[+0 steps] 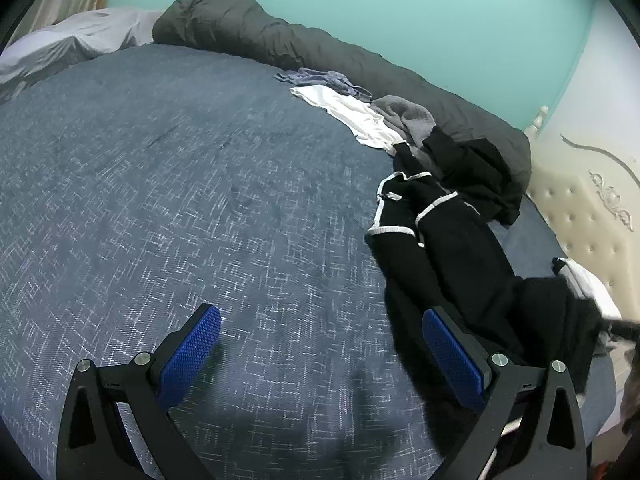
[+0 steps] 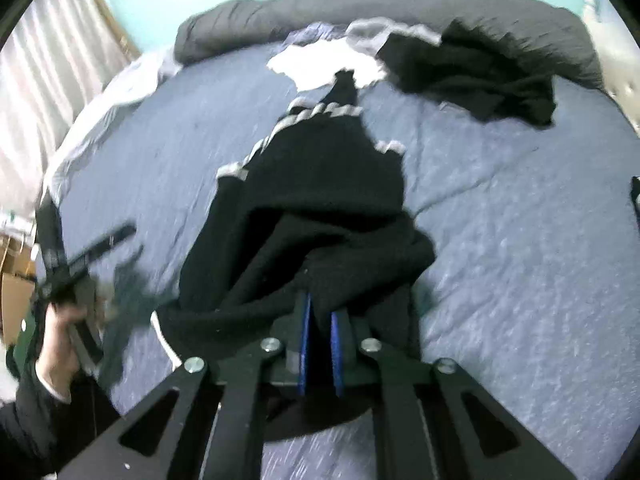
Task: Fold clothes
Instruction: 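Lay the black pants flat on the sheet, dragging them with the right tool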
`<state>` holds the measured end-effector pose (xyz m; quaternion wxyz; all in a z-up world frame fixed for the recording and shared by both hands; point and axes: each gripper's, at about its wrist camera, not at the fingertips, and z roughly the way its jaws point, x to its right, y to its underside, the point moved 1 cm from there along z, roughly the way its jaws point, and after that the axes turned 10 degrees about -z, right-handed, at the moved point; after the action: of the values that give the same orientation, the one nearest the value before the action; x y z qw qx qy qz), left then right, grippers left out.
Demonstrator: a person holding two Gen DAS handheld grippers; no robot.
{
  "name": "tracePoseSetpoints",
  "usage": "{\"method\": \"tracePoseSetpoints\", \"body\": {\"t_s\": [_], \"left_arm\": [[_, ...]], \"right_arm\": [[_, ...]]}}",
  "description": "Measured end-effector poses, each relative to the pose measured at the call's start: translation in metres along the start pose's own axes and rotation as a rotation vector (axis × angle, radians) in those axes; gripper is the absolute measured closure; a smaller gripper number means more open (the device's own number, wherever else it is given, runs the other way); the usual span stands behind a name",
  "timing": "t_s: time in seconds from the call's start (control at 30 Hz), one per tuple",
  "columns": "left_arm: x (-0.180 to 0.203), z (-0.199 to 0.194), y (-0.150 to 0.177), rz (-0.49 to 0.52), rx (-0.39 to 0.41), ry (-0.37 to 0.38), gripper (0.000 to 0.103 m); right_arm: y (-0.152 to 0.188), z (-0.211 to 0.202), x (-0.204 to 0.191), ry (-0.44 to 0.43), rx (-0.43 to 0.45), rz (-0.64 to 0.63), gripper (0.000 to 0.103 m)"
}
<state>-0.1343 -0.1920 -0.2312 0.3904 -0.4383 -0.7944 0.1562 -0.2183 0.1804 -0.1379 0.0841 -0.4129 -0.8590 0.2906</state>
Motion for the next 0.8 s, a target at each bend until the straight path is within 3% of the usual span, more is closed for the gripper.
{"method": "tracePoseSetpoints", "body": {"t_s": [0.23, 0.43, 0.53, 0.63, 0.8], "left_arm": [[-0.001, 0.004, 0.001, 0.000, -0.004, -0.005, 0.000], [0.001, 0.005, 0.001, 0.010, -0.003, -0.004, 0.000], [0.002, 0.006, 0.002, 0.013, -0.007, -0.001, 0.000], [0.004, 0.008, 0.004, 0.019, -0.014, 0.003, 0.000], [0.008, 0.008, 0.004, 0.027, -0.011, 0.011, 0.000]], "right_arm": [[-0.047, -0.018, 0.040, 0.127, 0.098, 0.048, 0.096], [-0.049, 0.018, 0.065, 0.187, -0.026, 0.081, 0.095], [-0.035, 0.036, 0.069, 0.168, -0.113, 0.106, 0.091], [-0.025, 0.039, 0.071, 0.188, -0.150, 0.121, 0.085], [-0.016, 0.004, 0.073, 0.185, -0.040, 0.181, 0.060]]}}
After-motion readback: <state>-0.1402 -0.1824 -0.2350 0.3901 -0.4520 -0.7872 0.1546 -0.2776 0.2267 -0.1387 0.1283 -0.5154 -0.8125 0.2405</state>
